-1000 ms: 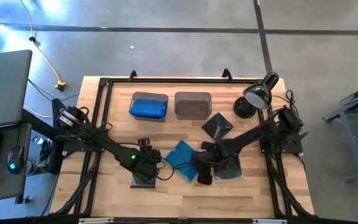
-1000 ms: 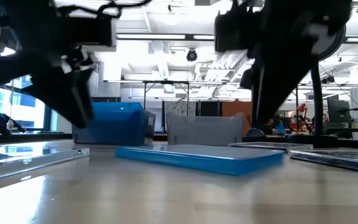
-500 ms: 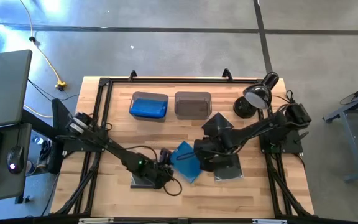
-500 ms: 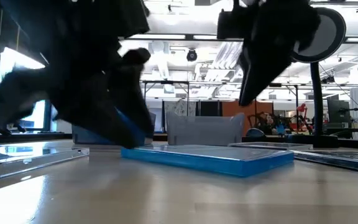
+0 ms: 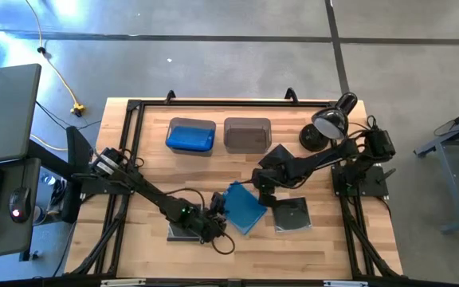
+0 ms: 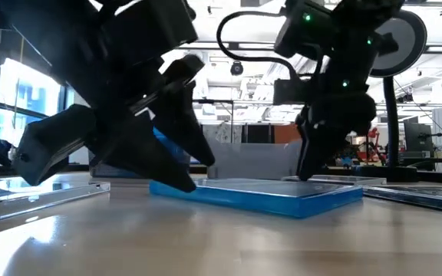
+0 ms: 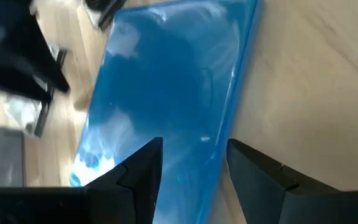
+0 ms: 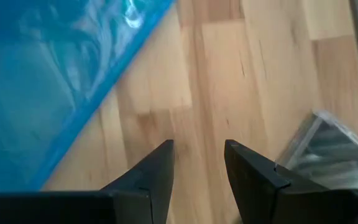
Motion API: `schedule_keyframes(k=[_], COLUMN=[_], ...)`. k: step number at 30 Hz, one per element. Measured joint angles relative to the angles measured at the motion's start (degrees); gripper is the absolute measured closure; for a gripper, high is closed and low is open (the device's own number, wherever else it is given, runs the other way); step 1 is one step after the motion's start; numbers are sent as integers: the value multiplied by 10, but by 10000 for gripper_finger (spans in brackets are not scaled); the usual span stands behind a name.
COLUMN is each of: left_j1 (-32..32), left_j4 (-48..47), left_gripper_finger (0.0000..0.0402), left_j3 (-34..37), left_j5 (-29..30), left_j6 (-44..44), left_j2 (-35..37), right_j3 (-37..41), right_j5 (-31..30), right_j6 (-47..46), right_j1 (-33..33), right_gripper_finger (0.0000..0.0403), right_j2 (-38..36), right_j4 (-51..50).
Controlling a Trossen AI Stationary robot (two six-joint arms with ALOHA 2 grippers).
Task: Pick & place jewel cases by type
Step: Put the blue CD case into the left black bin
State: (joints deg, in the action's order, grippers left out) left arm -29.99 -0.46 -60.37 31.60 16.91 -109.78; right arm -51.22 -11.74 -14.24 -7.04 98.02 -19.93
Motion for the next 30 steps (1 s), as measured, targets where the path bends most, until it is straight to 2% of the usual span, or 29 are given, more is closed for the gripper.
schedule_keyframes(k=[6, 10, 12, 18, 21, 23, 30], left_j1=[21, 48, 57, 50, 47, 51, 59], left_j4=[7, 8, 14, 16, 23, 24, 32], left_gripper_finger=[227, 227, 227, 227, 227, 227, 227], left_j3=[0, 0, -1, -1, 0, 1, 1], left_j5=[-36, -103, -118, -89, -20, 0, -47], left_j6=[45, 49, 55, 83, 91, 100, 99], left_j2=[0, -3, -7, -8, -11, -11, -12], right_j3=[27, 39, 43, 43, 43, 44, 45], right_j5=[16, 34, 54, 61, 79, 99, 120], right_j6=[4, -10, -18, -11, -9, -10, 2], right_j1=[3, 3, 3, -4, -6, -6, -15], right_gripper_finger=[265, 265, 265, 265, 265, 265, 265], right_j2=[0, 0, 0, -1, -1, -1, -1], right_j4=[61, 71, 81, 81, 87, 92, 101])
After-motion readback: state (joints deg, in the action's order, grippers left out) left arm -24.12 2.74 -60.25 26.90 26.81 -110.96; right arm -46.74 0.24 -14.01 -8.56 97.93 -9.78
